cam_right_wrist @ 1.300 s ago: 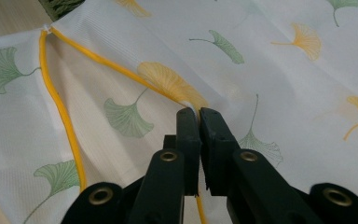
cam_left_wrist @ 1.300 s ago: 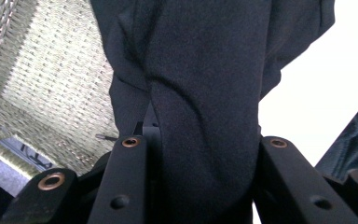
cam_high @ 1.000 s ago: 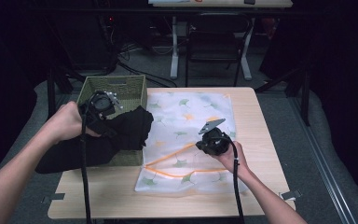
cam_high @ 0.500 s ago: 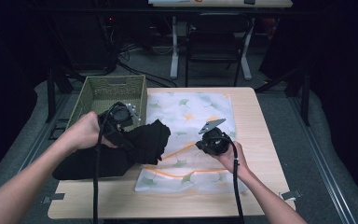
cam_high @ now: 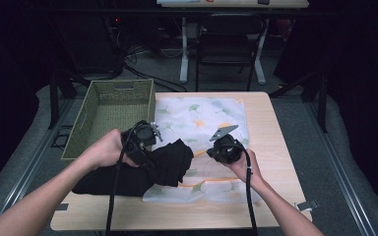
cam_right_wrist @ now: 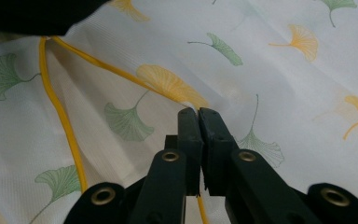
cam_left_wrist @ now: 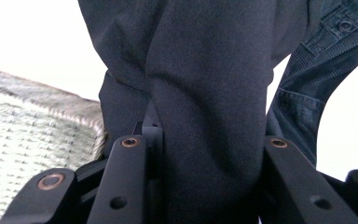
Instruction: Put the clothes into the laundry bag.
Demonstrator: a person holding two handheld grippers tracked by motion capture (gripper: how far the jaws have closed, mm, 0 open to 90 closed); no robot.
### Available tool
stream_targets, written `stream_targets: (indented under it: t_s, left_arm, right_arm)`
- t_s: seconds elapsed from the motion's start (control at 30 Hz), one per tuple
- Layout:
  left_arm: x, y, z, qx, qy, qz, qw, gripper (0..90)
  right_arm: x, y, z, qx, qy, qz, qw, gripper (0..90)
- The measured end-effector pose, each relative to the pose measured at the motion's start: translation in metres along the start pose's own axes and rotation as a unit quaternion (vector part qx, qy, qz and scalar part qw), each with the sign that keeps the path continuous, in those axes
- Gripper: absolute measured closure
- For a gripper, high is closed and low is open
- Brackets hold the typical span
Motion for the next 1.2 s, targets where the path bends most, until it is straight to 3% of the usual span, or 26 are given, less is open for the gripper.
stream_targets:
  t_s: [0.23,0.47,1.0,1.2]
  left_arm:
    - [-0.011,0.021,0.006,0.023,0.001,0.002,0.9997,67.1]
    - [-0.024,0.048,0.009,0.046,-0.012,0.015,0.9987,67.0]
    - [-0.032,0.091,0.006,0.045,-0.024,0.012,0.9986,66.7]
    - [-0.032,0.102,0.009,0.042,-0.004,-0.001,0.9991,66.7]
  right_arm:
    - [0.0,0.0,0.0,0.001,0.001,0.002,1.0,87.6]
    - [0.0,0.0,0.0,0.0,0.001,0.002,1.0,87.5]
    - [-0.001,0.0,-0.003,-0.002,0.002,0.001,1.0,87.5]
    - [-0.002,-0.001,-0.003,0.0,0.004,0.004,1.0,87.6]
Point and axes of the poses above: each handheld gripper's, and its own axes: y roughly forward along the jaws, x roughly out of its underside, z roughly to its right, the point moved 9 cm from there along y, roughly forward along the jaws, and after that the axes turned 11 degrees about -z, right-handed, at the moved point
